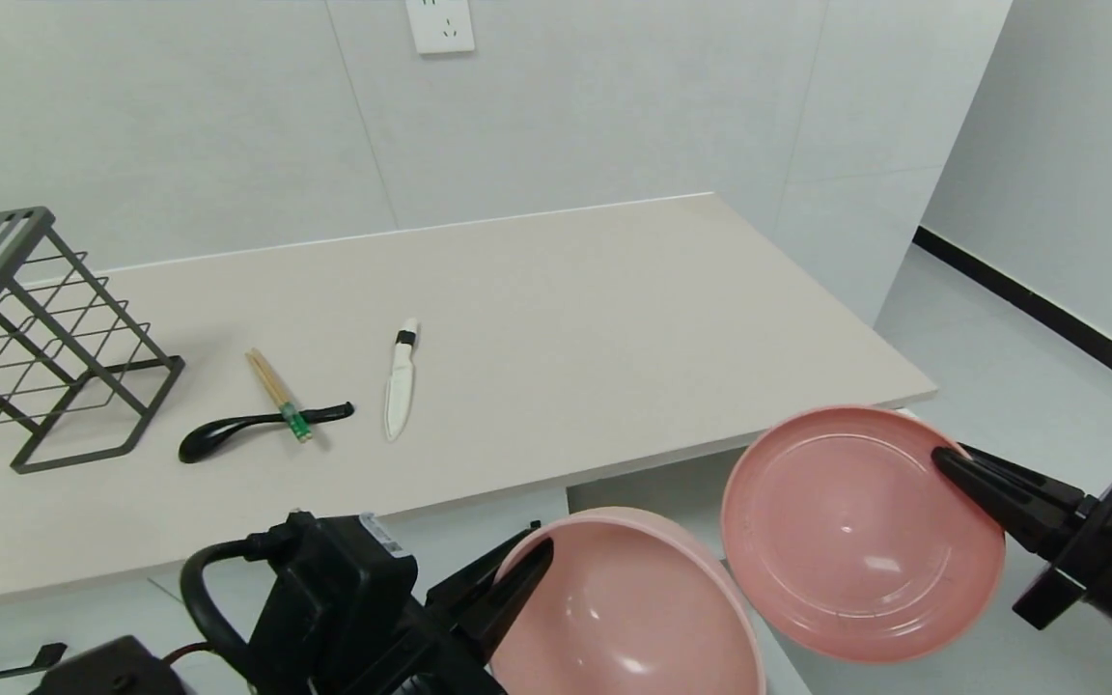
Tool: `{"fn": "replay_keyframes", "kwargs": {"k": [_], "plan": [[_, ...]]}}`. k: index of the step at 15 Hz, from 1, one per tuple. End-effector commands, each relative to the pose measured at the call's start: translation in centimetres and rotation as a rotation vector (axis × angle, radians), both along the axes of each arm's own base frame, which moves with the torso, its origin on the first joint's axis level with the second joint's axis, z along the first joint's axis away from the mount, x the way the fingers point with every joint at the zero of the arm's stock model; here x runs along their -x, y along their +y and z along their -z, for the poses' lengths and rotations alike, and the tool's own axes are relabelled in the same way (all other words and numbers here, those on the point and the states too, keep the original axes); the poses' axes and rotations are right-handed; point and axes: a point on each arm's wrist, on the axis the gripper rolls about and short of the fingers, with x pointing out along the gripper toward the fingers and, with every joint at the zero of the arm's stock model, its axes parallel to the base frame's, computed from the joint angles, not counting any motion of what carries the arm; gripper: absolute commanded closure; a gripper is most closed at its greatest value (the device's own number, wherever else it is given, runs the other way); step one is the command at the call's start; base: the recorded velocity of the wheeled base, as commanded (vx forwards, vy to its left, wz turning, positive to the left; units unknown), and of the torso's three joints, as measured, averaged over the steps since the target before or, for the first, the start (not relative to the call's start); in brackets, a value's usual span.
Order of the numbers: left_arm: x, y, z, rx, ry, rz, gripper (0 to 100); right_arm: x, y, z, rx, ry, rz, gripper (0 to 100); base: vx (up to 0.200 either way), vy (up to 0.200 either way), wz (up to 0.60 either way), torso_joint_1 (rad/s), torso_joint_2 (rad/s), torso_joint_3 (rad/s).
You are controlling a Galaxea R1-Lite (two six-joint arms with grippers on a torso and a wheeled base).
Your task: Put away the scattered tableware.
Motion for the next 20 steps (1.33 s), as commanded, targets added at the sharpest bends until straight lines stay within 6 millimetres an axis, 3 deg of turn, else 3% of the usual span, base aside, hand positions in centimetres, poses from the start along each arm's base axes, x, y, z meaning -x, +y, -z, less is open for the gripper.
{"fn": "replay_keyframes", "kwargs": {"k": [1, 8, 11, 17, 20], "plan": [[0.0, 0.0, 0.7, -0.027, 0.019, 0.001, 100, -0.2, 0.1, 0.3, 0.005, 0.014, -0.001, 100, 0.000, 0.000, 0.00, -0.281, 0.53, 0.261], [0.4, 0.7, 1.4, -0.065, 0.044, 0.000, 100, -0.9, 1.0, 1.4, 0.030, 0.079, -0.039, 100, 0.000, 0.000, 0.00, -0.268, 0.51, 0.246], [0.7, 1.1, 2.7, -0.126, 0.086, -0.003, 100, -3.1, 2.0, 2.5, 0.051, 0.135, -0.042, 100, 0.000, 0.000, 0.00, -0.264, 0.50, 0.233], [0.4, 2.3, 1.4, -0.067, 0.051, -0.049, 100, -4.7, 2.6, 4.1, 0.096, 0.188, -0.043, 100, 0.000, 0.000, 0.00, -0.255, 0.44, 0.185], [0.7, 2.7, 0.5, -0.040, 0.013, -0.049, 100, -6.7, 3.4, 5.2, 0.125, 0.205, -0.042, 100, 0.000, 0.000, 0.00, -0.263, 0.35, 0.126]]}}
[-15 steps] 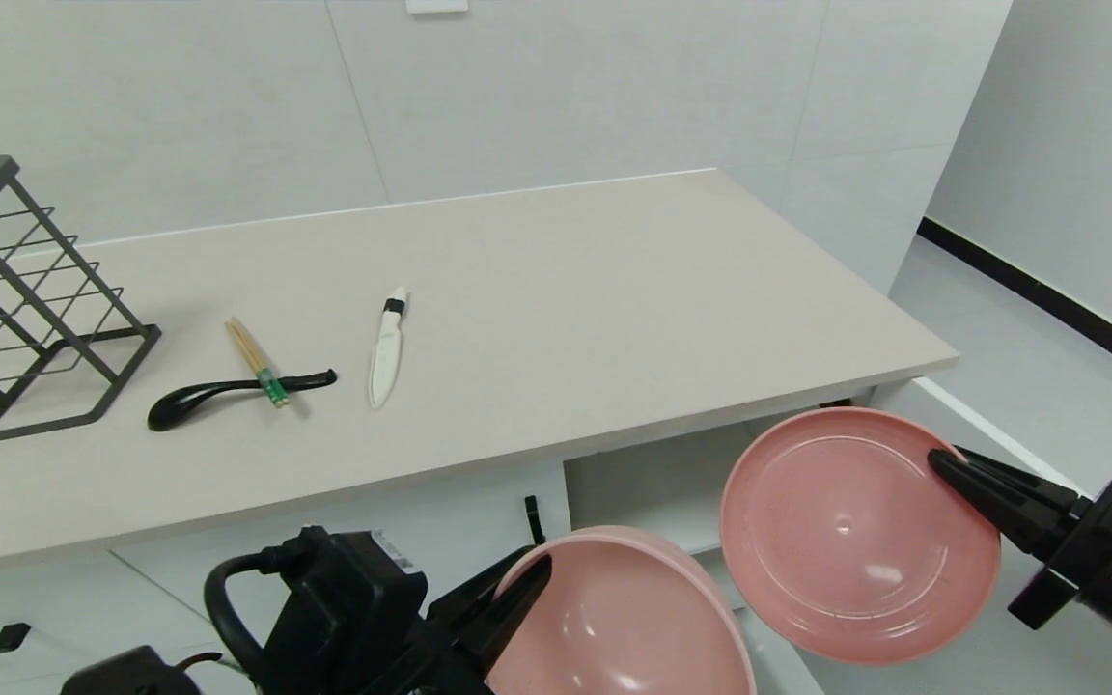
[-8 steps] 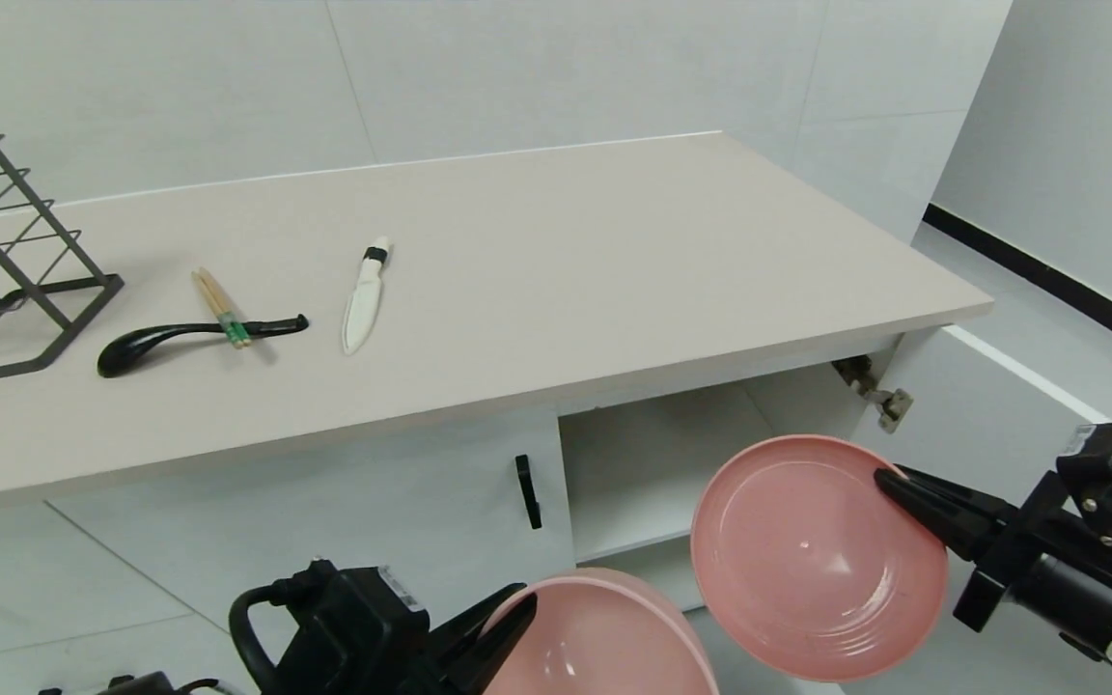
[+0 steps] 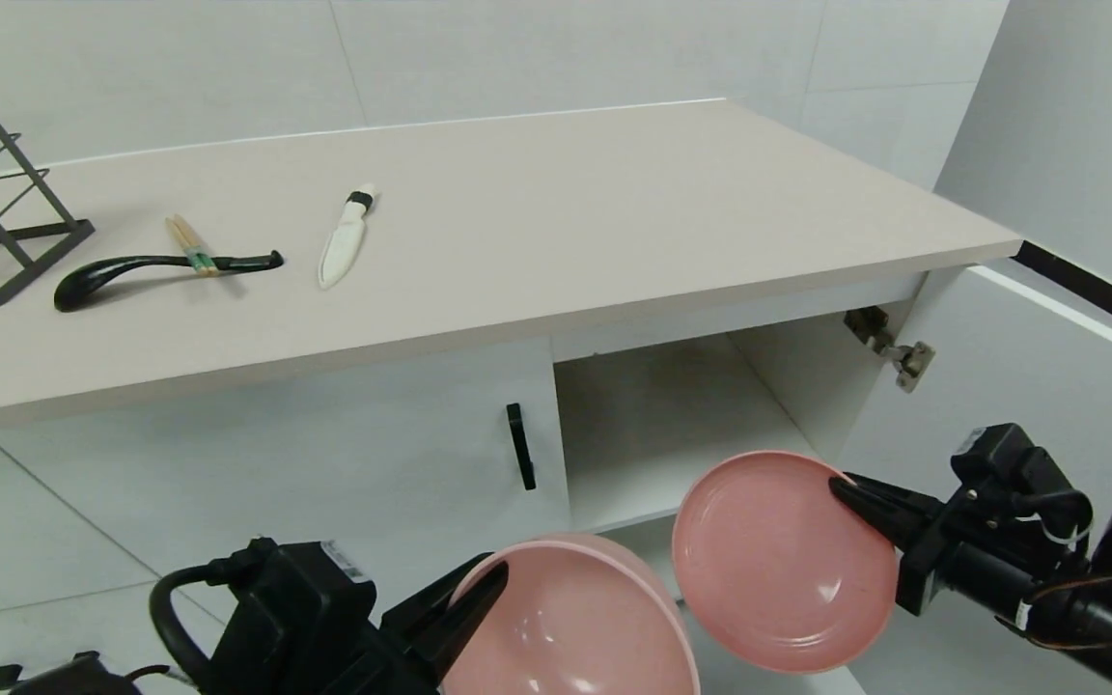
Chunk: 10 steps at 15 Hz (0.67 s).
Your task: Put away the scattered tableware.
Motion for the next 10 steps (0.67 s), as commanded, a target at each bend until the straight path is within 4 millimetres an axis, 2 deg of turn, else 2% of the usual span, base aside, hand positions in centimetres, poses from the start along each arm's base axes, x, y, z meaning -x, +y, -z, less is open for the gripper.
{"fn": "replay_keyframes", "kwargs": {"k": [1, 3, 5, 7, 9, 10], "plan": [[0.2, 0.3, -0.6, 0.021, -0.023, -0.002, 100, -2.0, 0.8, 1.4, 0.017, 0.036, -0.002, 100, 0.000, 0.000, 0.00, -0.256, 0.32, 0.115], [0.2, 0.3, -0.5, 0.014, -0.025, -0.001, 100, -3.1, 1.7, 1.5, 0.012, 0.020, -0.017, 100, 0.000, 0.000, 0.00, -0.215, 0.30, 0.119], [0.2, 0.3, -0.6, 0.016, -0.027, -0.001, 100, -3.3, 2.3, 2.2, 0.022, 0.044, -0.032, 100, 0.000, 0.000, 0.00, -0.085, 0.27, 0.090], [0.2, 0.3, -0.5, 0.014, -0.025, -0.001, 100, -2.1, 2.4, 3.2, 0.044, 0.102, -0.058, 100, 0.000, 0.000, 0.00, -0.019, 0.22, 0.036], [0.1, 0.2, -0.4, 0.007, -0.020, -0.001, 100, -1.1, 4.3, 3.0, 0.030, 0.104, -0.132, 100, 0.000, 0.000, 0.00, -0.007, 0.08, 0.039], [0.1, 0.2, -0.4, 0.006, -0.019, -0.001, 100, -1.2, 4.4, 3.0, 0.005, 0.118, -0.132, 100, 0.000, 0.000, 0.00, 0.000, 0.00, 0.000]]}}
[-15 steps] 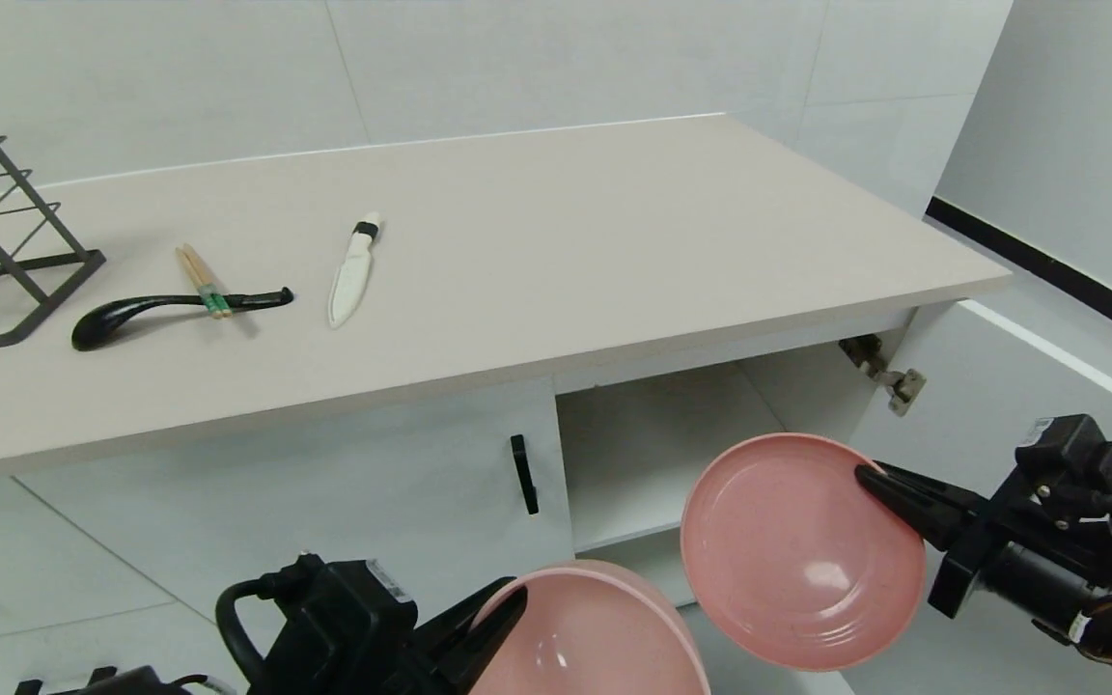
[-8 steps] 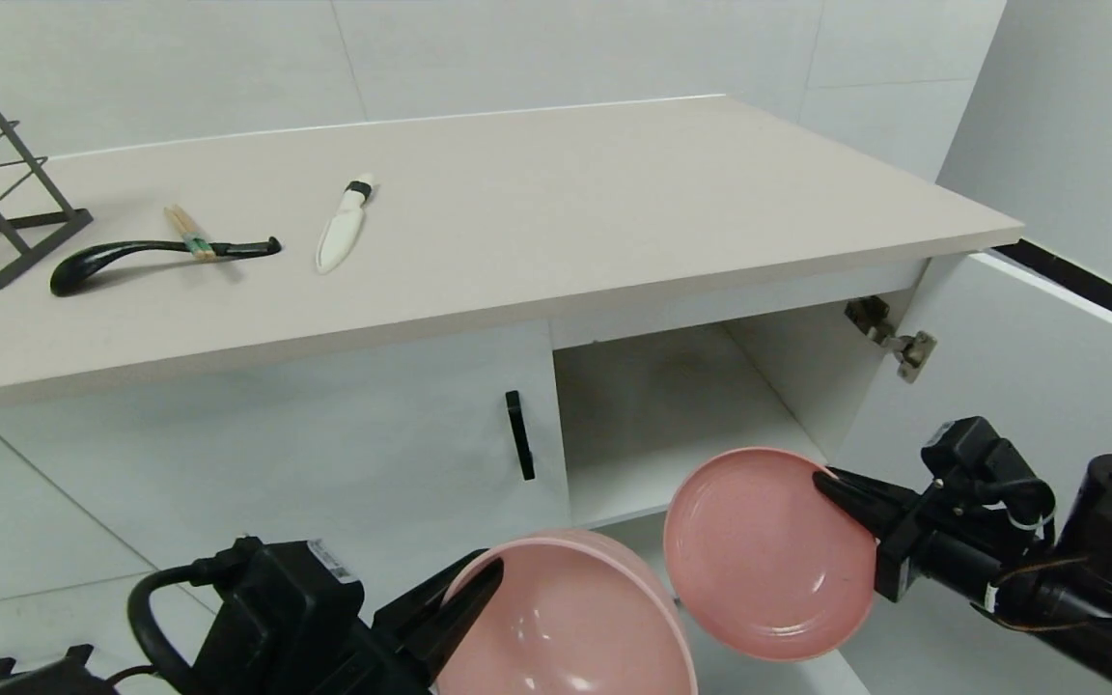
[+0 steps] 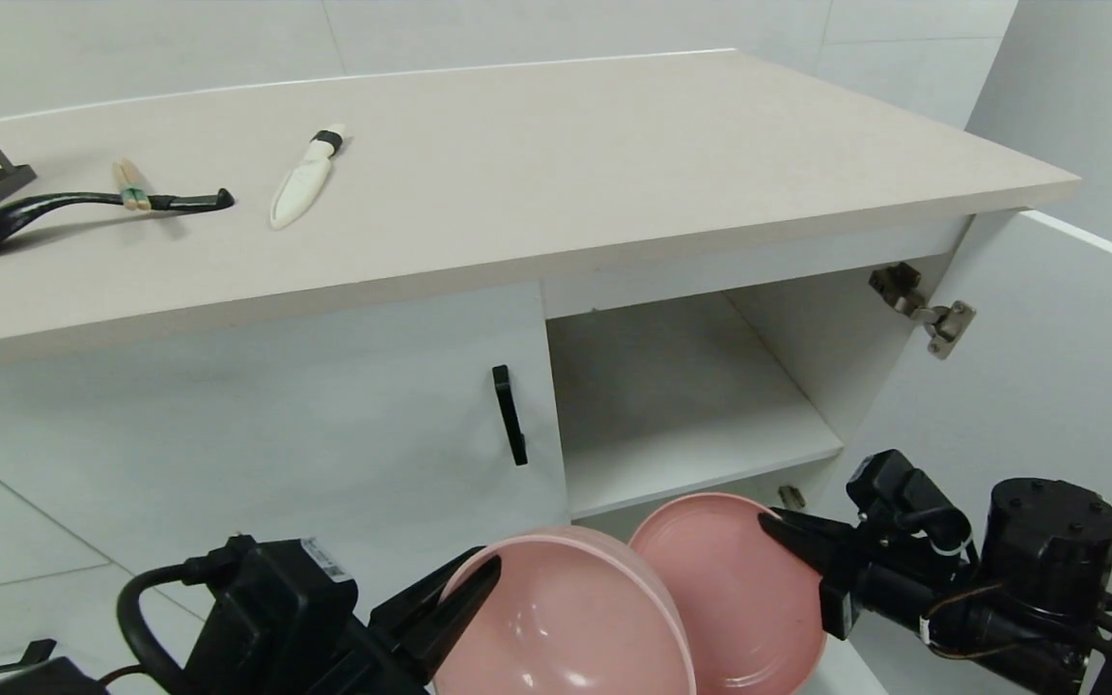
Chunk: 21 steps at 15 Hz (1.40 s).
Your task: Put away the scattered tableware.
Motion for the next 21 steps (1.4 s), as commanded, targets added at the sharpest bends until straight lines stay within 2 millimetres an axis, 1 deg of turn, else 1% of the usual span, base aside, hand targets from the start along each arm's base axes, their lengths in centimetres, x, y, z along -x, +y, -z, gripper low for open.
{"fn": "replay_keyframes", "kwargs": {"k": [1, 3, 5, 6, 7, 8, 10, 14, 16, 21], "plan": [[-0.1, 0.0, 0.1, -0.001, 0.005, -0.002, 100, 0.1, 0.5, -0.1, -0.017, 0.003, -0.012, 100, 0.000, 0.000, 0.00, 0.000, 0.00, 0.000], [-0.1, -0.1, 0.1, -0.006, 0.003, -0.001, 100, 0.2, 0.5, -0.4, -0.029, 0.000, -0.008, 100, 0.200, 0.000, 0.00, 0.002, 0.01, 0.044], [-0.2, -0.2, 0.2, -0.006, 0.005, -0.002, 100, -0.2, 0.5, -0.8, -0.066, 0.000, 0.017, 100, 0.200, 0.000, 0.00, 0.002, 0.00, 0.041], [-0.2, -0.2, 0.2, -0.006, 0.005, -0.002, 100, -0.5, 0.5, -0.9, -0.085, 0.006, 0.045, 100, 0.000, 0.000, 0.00, -0.017, 0.00, 0.051], [-0.2, -0.2, 0.1, -0.003, 0.000, -0.001, 100, -1.2, 0.3, -0.9, -0.118, 0.016, 0.113, 100, 0.000, 0.000, 0.00, 0.000, 0.00, 0.000], [-0.1, -0.1, 0.0, 0.000, -0.003, -0.003, 100, -1.5, 0.3, -0.8, -0.129, 0.026, 0.131, 100, 0.000, 0.000, 0.00, 0.000, 0.00, 0.000], [-0.1, 0.2, -0.3, 0.000, -0.023, -0.010, 100, -1.7, 0.3, -0.4, -0.129, 0.043, 0.136, 100, 0.000, 0.000, 0.00, 0.000, 0.00, 0.000], [-0.1, 0.4, 0.0, -0.034, -0.022, -0.012, 100, -3.2, 0.5, -0.1, -0.170, 0.055, 0.164, 100, 0.000, 0.000, 0.00, 0.000, 0.00, 0.000], [0.0, 0.4, 0.0, -0.033, -0.023, -0.012, 100, -3.6, 0.3, 0.5, -0.171, 0.081, 0.184, 100, 0.000, 0.000, 0.00, 0.000, 0.00, 0.000], [-0.1, 0.3, 0.1, -0.035, -0.021, -0.012, 100, -5.1, 0.0, 1.1, -0.187, 0.087, 0.218, 100, 0.000, 0.000, 0.00, 0.000, 0.00, 0.000]]}}
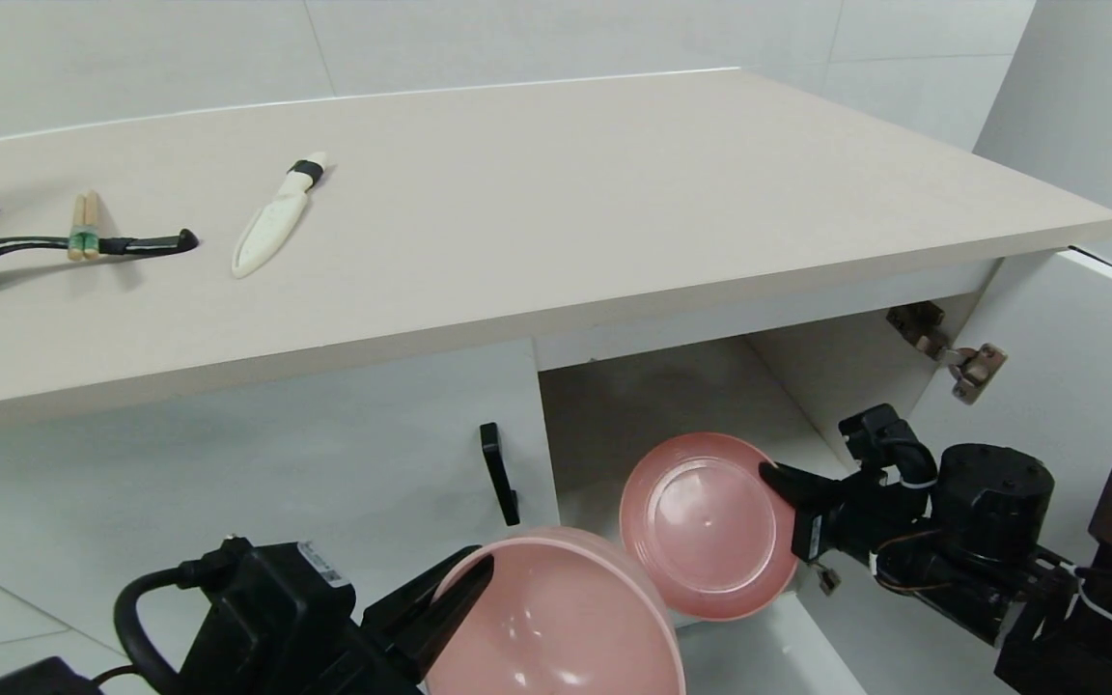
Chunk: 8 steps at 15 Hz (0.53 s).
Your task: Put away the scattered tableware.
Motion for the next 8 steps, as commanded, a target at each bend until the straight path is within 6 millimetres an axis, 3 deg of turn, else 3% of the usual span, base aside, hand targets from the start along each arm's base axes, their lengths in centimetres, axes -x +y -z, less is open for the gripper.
{"fn": "replay_keyframes", "kwargs": {"k": [1, 8], "plan": [[-0.1, -0.1, 0.2, -0.006, 0.005, 0.000, 100, -0.8, 0.2, 0.9, -0.023, 0.030, 0.009, 100, 0.000, 0.000, 0.00, 0.000, 0.00, 0.000], [-0.6, 0.5, 0.1, -0.004, 0.003, -0.043, 100, -4.0, 1.3, 3.5, -0.078, 0.075, 0.091, 100, 0.000, 0.000, 0.00, 0.000, 0.00, 0.000]]}}
